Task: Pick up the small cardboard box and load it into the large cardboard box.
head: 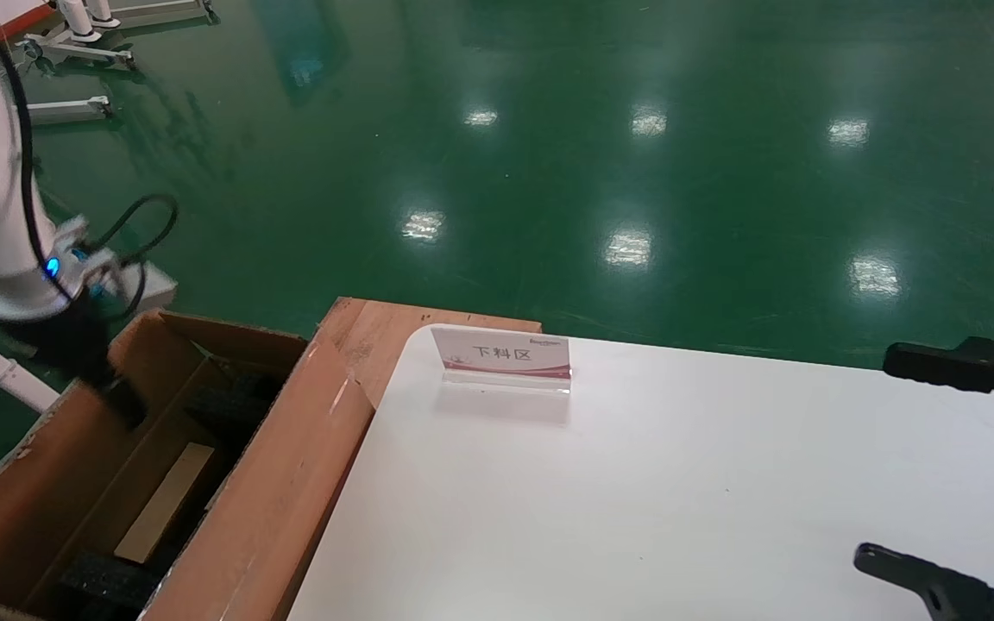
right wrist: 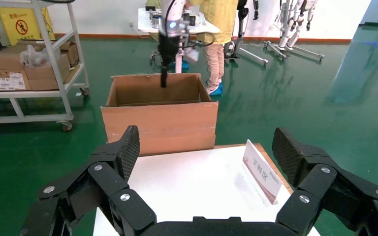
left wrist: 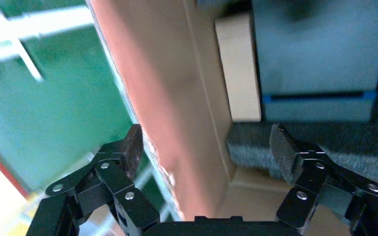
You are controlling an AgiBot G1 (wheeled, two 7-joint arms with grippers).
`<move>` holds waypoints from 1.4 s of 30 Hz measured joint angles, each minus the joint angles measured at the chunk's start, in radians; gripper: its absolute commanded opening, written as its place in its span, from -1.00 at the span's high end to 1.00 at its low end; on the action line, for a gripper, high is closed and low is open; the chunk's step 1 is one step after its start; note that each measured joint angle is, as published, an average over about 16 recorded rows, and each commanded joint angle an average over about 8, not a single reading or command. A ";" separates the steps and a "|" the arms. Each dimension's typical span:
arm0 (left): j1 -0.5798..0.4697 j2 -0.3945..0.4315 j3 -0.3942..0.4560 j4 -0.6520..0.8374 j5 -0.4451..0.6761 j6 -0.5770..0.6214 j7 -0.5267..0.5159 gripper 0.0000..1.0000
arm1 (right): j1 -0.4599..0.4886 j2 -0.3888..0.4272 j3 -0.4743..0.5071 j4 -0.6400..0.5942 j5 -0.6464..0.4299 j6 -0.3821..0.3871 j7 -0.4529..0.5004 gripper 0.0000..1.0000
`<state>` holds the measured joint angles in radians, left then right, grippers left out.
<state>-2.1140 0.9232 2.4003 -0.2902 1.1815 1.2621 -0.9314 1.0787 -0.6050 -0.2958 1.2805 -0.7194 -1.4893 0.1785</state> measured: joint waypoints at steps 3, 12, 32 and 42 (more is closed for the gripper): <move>-0.058 -0.010 -0.018 -0.068 -0.014 -0.025 0.024 -1.00 | 0.000 0.000 0.000 0.000 0.000 0.000 0.000 -1.00; -0.236 -0.105 -0.080 -0.377 -0.068 -0.094 0.054 -1.00 | 0.000 0.000 -0.001 0.000 0.000 0.000 0.000 -1.00; -0.100 -0.221 -0.475 -0.708 -0.165 -0.075 0.162 -1.00 | 0.000 0.000 -0.001 -0.001 0.000 0.000 -0.001 -1.00; 0.131 -0.240 -0.810 -0.766 -0.223 -0.012 0.280 -1.00 | 0.000 0.000 0.001 -0.001 -0.001 0.000 0.000 -1.00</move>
<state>-1.9828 0.6834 1.5906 -1.0566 0.9584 1.2502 -0.6511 1.0784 -0.6052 -0.2947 1.2795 -0.7206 -1.4893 0.1783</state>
